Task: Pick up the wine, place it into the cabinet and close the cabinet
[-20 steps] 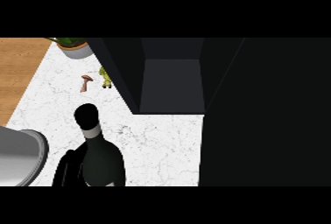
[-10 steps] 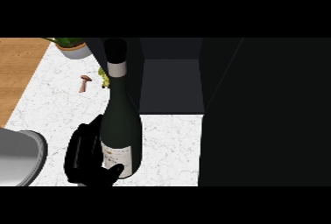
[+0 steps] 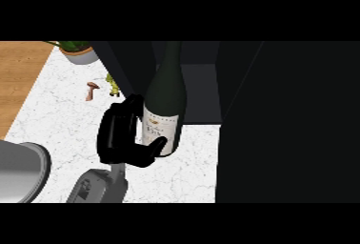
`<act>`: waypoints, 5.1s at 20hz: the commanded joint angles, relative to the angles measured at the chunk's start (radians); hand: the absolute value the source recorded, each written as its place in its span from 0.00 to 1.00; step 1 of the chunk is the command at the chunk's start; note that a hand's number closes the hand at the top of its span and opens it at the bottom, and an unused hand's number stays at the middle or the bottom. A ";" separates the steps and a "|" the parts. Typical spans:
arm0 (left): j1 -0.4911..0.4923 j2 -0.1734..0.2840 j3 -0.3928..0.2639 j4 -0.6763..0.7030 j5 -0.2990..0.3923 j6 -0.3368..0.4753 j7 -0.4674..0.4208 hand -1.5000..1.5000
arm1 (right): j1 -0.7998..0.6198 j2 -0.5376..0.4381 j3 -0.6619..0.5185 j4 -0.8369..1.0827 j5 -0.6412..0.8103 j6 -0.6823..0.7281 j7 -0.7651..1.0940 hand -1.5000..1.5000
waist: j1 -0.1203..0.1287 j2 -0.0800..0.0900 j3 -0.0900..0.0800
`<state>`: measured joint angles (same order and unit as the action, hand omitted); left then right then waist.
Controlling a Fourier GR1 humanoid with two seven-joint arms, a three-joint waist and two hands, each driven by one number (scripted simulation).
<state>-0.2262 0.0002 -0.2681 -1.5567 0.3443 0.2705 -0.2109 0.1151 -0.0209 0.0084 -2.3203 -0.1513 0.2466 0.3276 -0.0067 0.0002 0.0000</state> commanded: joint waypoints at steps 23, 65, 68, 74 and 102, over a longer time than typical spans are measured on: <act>-0.265 0.000 -0.210 0.562 0.205 0.237 -0.279 1.00 | 0.015 -0.010 -0.037 0.030 -0.012 0.039 -0.052 0.00 | -0.004 0.001 0.000; -0.719 0.000 -0.213 1.218 0.716 0.017 -0.471 1.00 | -0.063 -0.004 -0.024 0.092 -0.023 0.035 -0.041 0.00 | -0.033 0.011 -0.001; -0.749 0.000 -0.190 1.334 0.686 -0.029 -0.476 1.00 | -0.026 -0.016 -0.033 0.064 -0.042 0.051 -0.032 0.00 | -0.039 0.014 -0.001; -0.751 0.000 -0.170 1.370 0.703 -0.056 -0.495 1.00 | 0.001 -0.033 -0.058 0.029 -0.096 0.062 -0.002 0.00 | -0.050 0.015 -0.001; -0.562 0.042 -0.224 1.093 0.598 -0.018 -0.667 0.00 | -0.028 -0.013 -0.032 0.010 -0.018 0.012 0.017 0.00 | 0.033 -0.012 0.001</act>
<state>-0.8793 0.0000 -0.4758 -0.3703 0.9730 0.2166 -0.8501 0.0858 -0.0479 -0.0420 -2.3113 -0.1963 0.2708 0.3439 -0.0103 0.0094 -0.0098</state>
